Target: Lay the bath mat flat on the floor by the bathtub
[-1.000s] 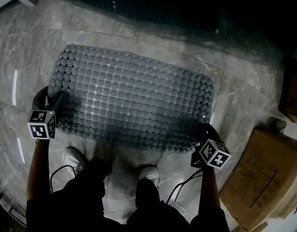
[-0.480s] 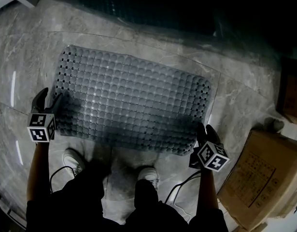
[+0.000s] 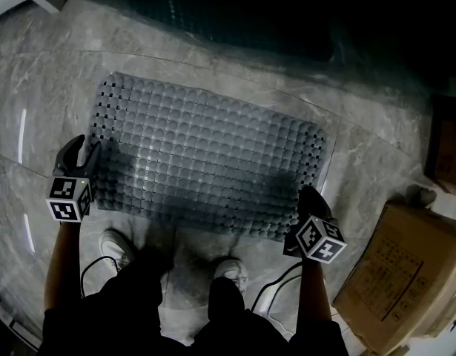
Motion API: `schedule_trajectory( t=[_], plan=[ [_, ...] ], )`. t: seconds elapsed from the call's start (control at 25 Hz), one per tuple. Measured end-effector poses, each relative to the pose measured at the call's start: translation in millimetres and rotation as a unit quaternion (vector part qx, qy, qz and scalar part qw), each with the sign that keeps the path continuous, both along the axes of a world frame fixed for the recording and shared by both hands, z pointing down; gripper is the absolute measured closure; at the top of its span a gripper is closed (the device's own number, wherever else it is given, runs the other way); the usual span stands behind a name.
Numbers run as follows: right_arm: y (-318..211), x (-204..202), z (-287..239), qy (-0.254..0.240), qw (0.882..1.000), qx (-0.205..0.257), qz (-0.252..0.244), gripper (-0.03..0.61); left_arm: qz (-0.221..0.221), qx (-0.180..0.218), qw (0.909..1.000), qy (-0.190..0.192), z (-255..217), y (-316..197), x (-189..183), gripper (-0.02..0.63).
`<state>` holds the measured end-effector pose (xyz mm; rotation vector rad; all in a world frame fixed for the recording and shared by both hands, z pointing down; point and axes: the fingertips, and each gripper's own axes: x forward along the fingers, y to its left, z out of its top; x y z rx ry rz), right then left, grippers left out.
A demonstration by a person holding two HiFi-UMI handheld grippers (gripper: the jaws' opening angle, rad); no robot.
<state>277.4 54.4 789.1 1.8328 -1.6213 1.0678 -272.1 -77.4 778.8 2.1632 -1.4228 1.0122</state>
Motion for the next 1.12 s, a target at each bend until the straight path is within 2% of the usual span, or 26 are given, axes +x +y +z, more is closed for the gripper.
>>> schedule_trajectory(
  t=[0.28,0.44,0.76,1.12],
  plan=[
    [-18,-32,0,-0.019,0.999,0.019,-0.024,0.551,0.003,0.004,0.9999,0.012,0,3,9,0.544],
    [-26,-42,-1,-0.027,0.999,0.026,-0.03,0.551,0.009,0.008,0.9998,0.014,0,1,13,0.61],
    [-28,-47,-7,-0.034,0.998,0.039,-0.018,0.552,0.006,0.004,0.9996,0.029,0,1,19,0.612],
    [-42,-64,-26,-0.035,0.997,0.067,-0.028,0.552,0.0,0.005,0.9983,0.058,-13,-2,30,0.612]
  ],
)
